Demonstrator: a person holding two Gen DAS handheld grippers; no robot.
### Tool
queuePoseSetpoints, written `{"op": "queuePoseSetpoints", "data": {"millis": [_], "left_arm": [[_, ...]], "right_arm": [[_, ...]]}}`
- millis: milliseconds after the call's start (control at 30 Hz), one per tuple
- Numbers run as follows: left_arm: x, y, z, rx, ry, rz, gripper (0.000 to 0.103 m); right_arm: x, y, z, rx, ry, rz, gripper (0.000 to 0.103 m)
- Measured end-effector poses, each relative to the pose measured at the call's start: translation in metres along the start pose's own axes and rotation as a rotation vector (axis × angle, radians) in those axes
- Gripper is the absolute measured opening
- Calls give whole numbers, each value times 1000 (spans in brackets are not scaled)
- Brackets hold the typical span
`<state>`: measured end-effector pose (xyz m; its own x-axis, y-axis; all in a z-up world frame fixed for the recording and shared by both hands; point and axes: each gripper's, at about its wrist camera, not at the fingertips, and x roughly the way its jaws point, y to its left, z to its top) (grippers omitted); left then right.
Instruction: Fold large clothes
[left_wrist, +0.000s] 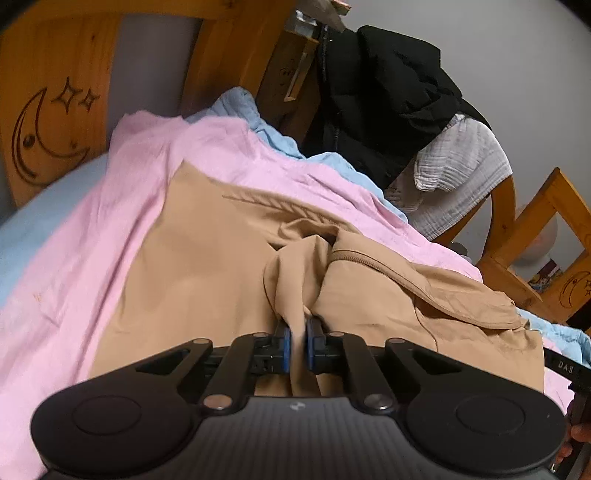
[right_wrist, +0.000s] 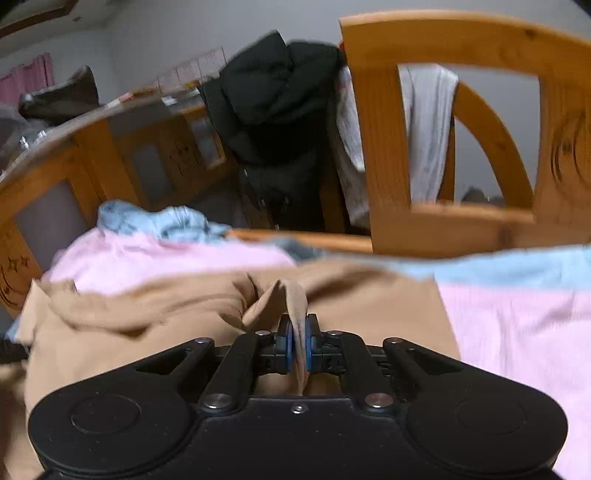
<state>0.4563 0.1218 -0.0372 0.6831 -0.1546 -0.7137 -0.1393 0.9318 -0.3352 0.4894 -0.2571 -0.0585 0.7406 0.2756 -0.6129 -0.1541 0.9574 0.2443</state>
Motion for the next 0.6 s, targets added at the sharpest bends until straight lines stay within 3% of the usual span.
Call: {"op": "queuePoseSetpoints", "data": {"millis": [67,133,167,233,300,400,467,600], "left_arm": [[-10,1,0,12,5,-25,12],[-29,5,-7,10,-27,-12,47],[-38,5,-12,14,-52,-6,54],[-54,1,-18,43,-96,-7,57],[-63,-10,-23,91,-121,-27,59],[-56,-38,-30,185,-114,-28,63],[-39,-54,-35,233,-82,22,63],[1,-58,-43,246,-1,101,64]], "right_arm": [[-10,-5,-5,16,-2,-10,17],[-21,-3,-6,11,-23,-25,26],[-30,0,-6,-11,-42,-36,26],[-47,10,-4,-89,-100,-45,39],[-60,25,-4,-177,-155,-9,44],[-57,52,-10,-310,-137,70,49],[-47,68,-19,-399,-120,92,49],[-10,80,-37,-493,-73,28,53]]}}
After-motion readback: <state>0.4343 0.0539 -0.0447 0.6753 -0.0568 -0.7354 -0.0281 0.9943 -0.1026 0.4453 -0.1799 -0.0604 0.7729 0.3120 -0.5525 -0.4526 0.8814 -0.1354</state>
